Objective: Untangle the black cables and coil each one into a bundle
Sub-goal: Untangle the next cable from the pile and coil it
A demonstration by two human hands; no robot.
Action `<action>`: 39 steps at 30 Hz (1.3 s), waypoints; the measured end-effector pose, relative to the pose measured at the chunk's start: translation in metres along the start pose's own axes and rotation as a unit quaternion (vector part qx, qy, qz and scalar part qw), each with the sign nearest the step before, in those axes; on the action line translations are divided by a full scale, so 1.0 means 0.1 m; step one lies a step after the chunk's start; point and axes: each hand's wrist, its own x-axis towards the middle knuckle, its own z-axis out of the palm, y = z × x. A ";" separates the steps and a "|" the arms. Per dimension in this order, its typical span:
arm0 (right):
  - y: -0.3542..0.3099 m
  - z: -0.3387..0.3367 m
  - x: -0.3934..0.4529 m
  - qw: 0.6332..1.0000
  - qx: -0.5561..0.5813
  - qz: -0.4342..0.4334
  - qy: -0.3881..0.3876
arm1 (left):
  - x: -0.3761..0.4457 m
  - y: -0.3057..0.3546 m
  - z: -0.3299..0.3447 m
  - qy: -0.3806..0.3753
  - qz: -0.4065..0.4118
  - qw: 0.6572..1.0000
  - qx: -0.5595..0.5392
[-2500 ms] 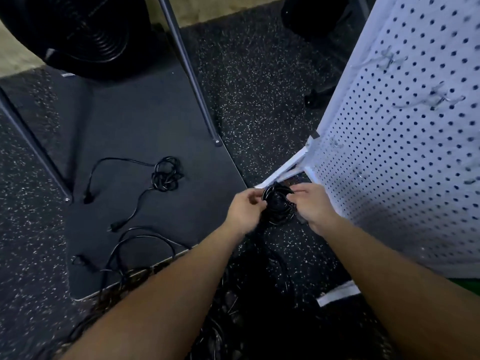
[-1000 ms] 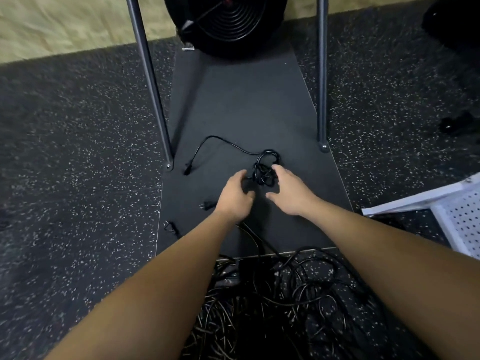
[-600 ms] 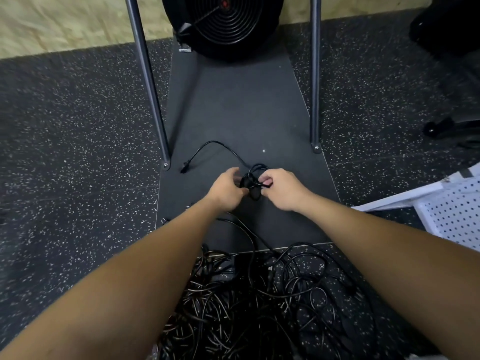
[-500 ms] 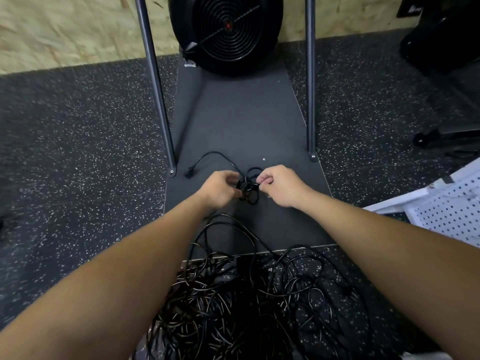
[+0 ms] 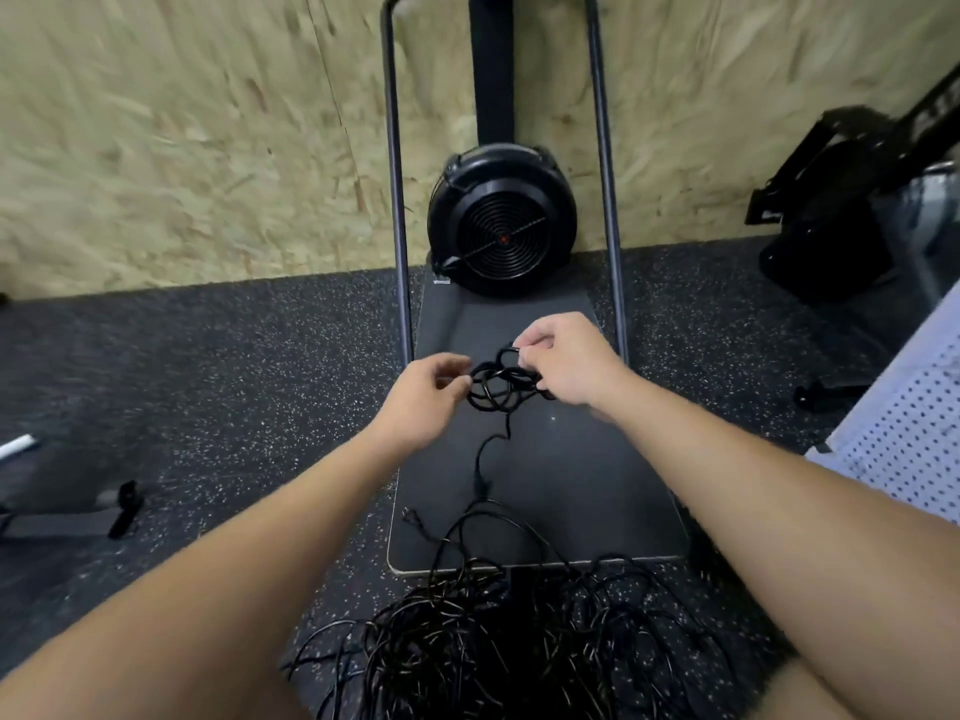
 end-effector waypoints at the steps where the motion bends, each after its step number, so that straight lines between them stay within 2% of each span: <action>1: -0.06 -0.01 -0.09 1.000 0.018 0.004 0.009 | -0.09 0.06 -0.01 0.002 -0.003 1.000 -0.013; 3: -0.13 -0.01 -0.26 0.998 0.056 0.007 0.022 | -0.28 0.19 -0.03 -0.006 -0.016 0.998 -0.056; 7: -0.11 -0.03 -0.52 0.995 0.094 -0.002 0.018 | -0.48 0.31 -0.01 -0.081 -0.045 0.985 -0.146; 13: -0.13 -0.08 -0.55 0.981 0.186 -0.043 -0.023 | -0.45 0.20 0.04 -0.133 -0.011 0.991 -0.011; 16: -0.08 -0.12 -0.49 0.972 0.230 -0.050 -0.019 | -0.44 0.20 -0.03 -0.103 -0.024 0.994 -0.024; 19: 0.08 -0.23 -0.41 0.991 0.119 -0.066 -0.006 | -0.42 0.16 -0.09 -0.065 -0.036 0.995 -0.066; 22: 0.21 -0.23 -0.41 0.995 0.008 -0.061 -0.078 | -0.39 0.11 -0.12 -0.049 -0.047 0.987 -0.144; 24: 0.25 -0.19 -0.42 0.992 -0.021 -0.063 -0.108 | -0.38 0.10 -0.13 -0.050 -0.049 0.983 -0.172; 28: 0.22 -0.22 -0.40 0.991 0.062 -0.079 -0.084 | -0.36 0.05 -0.14 -0.047 -0.058 0.980 -0.185; 31: 0.18 -0.25 -0.39 0.989 0.127 -0.066 -0.047 | -0.32 0.06 -0.15 -0.002 -0.069 0.978 -0.199; 33: 0.18 -0.23 -0.39 0.988 0.141 -0.057 -0.038 | -0.30 0.07 -0.15 0.038 -0.033 0.996 -0.080; 35: 0.18 -0.21 -0.39 0.987 0.152 -0.040 -0.038 | -0.32 0.09 -0.13 0.061 0.023 0.997 0.038; 37: 0.17 -0.17 -0.40 0.984 0.175 -0.023 -0.040 | -0.37 0.15 -0.06 0.037 0.064 0.997 0.030; 39: 0.15 -0.12 -0.41 0.979 0.199 -0.004 -0.041 | -0.45 0.26 0.02 -0.043 0.088 0.994 -0.038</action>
